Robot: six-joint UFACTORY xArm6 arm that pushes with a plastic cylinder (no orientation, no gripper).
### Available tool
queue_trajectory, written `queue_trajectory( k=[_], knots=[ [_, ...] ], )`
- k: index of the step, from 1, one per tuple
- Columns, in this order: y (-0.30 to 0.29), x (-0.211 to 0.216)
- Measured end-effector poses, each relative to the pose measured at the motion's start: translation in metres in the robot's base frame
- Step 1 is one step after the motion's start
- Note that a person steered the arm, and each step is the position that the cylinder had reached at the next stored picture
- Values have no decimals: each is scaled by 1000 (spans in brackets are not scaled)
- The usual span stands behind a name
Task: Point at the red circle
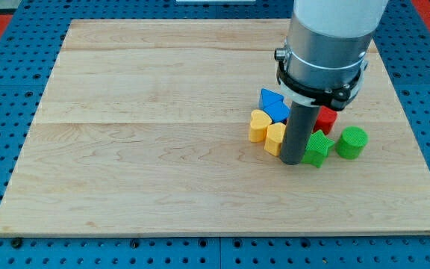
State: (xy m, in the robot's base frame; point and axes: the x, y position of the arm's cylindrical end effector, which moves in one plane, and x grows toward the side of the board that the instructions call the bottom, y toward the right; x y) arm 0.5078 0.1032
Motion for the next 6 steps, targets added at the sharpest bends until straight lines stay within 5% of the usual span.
queue_trajectory(
  k=[2, 5, 6],
  knots=[
    [0, -4],
    [-89, 7],
    [-71, 2]
  ],
)
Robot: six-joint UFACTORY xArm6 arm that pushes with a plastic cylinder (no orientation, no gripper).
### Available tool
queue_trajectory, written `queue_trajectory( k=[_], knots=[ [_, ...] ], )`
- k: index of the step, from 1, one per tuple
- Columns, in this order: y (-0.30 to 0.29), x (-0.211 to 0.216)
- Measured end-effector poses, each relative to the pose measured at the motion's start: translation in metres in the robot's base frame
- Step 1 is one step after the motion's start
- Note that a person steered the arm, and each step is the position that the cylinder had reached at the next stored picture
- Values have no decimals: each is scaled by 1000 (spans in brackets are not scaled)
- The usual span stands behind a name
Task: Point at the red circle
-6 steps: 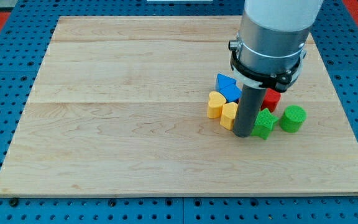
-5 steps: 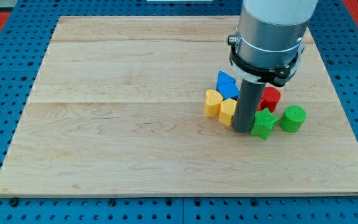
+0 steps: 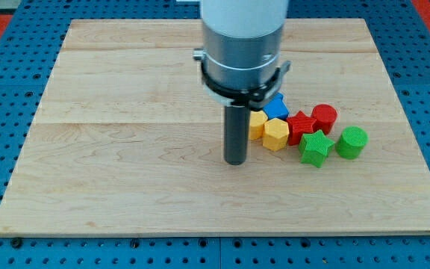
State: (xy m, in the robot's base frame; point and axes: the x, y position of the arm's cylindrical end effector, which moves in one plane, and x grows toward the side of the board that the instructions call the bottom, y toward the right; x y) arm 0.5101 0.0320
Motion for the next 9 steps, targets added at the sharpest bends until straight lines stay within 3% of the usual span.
queue_trajectory(
  k=[4, 6, 7, 8, 9],
  knots=[
    [-21, -40],
    [-8, -180],
    [100, -183],
    [170, -112],
    [227, -85]
  ],
)
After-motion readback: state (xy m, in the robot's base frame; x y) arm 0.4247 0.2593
